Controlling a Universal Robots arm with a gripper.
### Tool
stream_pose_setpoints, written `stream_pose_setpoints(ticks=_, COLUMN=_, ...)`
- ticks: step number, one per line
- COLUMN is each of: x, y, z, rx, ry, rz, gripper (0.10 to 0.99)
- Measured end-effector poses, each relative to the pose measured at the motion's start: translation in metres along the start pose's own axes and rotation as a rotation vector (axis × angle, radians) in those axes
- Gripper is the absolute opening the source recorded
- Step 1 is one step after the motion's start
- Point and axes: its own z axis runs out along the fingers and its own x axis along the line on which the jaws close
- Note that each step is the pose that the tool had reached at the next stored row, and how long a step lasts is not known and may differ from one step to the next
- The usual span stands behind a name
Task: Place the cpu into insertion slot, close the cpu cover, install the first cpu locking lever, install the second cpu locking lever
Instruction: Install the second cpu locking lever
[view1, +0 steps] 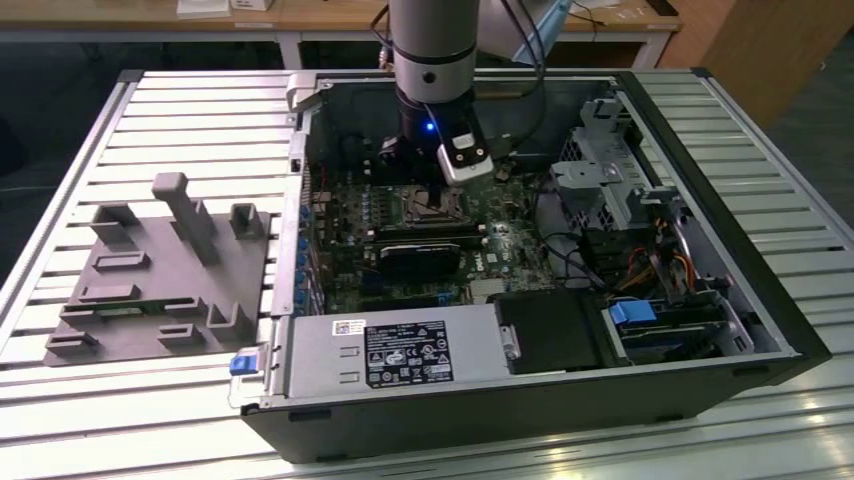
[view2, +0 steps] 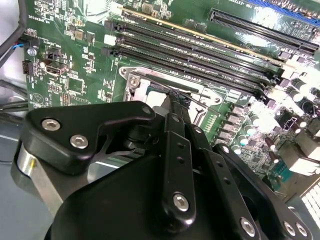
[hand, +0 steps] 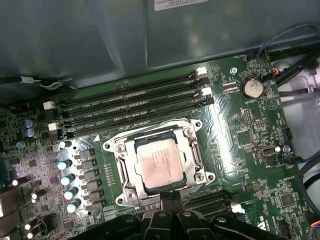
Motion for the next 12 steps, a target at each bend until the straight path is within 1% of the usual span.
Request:
stream_pose_setpoints(ticks=7, x=-0.0005, y=0.0005, z=-0.0068, rx=0.0, ry=0.0, rz=0.0, gripper=0.106)
stream_pose_setpoints(ticks=12, x=-0.001, y=-0.001, z=-0.008, rx=0.0, ry=0.0, rz=0.0, gripper=0.106)
